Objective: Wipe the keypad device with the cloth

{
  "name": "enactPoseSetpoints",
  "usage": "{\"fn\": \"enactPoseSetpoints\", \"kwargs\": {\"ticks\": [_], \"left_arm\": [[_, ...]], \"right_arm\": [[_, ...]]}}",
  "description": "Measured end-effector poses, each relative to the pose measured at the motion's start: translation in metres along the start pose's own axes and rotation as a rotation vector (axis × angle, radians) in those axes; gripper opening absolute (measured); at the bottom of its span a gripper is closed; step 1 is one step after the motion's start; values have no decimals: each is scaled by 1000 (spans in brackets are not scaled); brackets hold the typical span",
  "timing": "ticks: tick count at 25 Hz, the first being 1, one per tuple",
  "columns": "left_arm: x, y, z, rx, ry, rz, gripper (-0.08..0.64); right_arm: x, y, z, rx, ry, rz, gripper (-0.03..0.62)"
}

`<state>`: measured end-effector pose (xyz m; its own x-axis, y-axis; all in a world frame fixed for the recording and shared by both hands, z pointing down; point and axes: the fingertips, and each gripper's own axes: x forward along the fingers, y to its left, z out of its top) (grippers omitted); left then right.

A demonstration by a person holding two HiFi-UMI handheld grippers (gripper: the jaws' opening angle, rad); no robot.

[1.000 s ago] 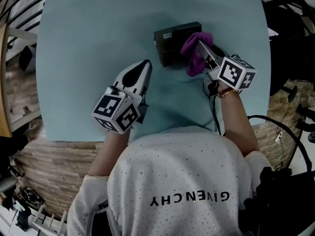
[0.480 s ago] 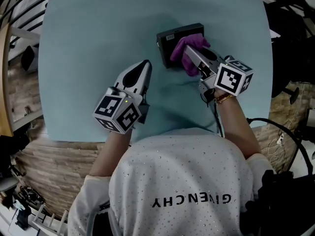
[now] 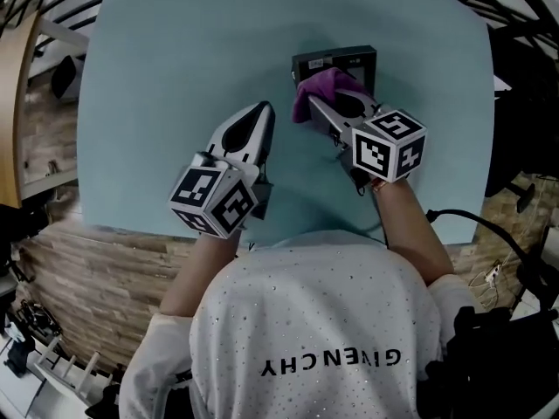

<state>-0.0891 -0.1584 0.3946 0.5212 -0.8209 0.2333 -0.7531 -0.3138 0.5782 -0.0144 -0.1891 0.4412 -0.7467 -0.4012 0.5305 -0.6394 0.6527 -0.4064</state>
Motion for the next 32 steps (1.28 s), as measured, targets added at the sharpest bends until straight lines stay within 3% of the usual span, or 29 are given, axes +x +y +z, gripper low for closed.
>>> {"fn": "enactPoseSetpoints", "kwargs": {"ticks": [9,17,29,32], "left_arm": [[-11,-15,-2,-13,-58,99,5],[-21,-24,-23,-25,-62,178,5],[-37,-38,-22,-40,-99,231,5],[-43,-46,-13,-45,-113,246,5]], "right_arm": [[-17,-28,5,47,-58,7,64],[-48,-74,-3,175,-130,1,64],[-74,-136,-5,325,-201,-52,64],[-77,-134,8,333,-221,-34,64]]}}
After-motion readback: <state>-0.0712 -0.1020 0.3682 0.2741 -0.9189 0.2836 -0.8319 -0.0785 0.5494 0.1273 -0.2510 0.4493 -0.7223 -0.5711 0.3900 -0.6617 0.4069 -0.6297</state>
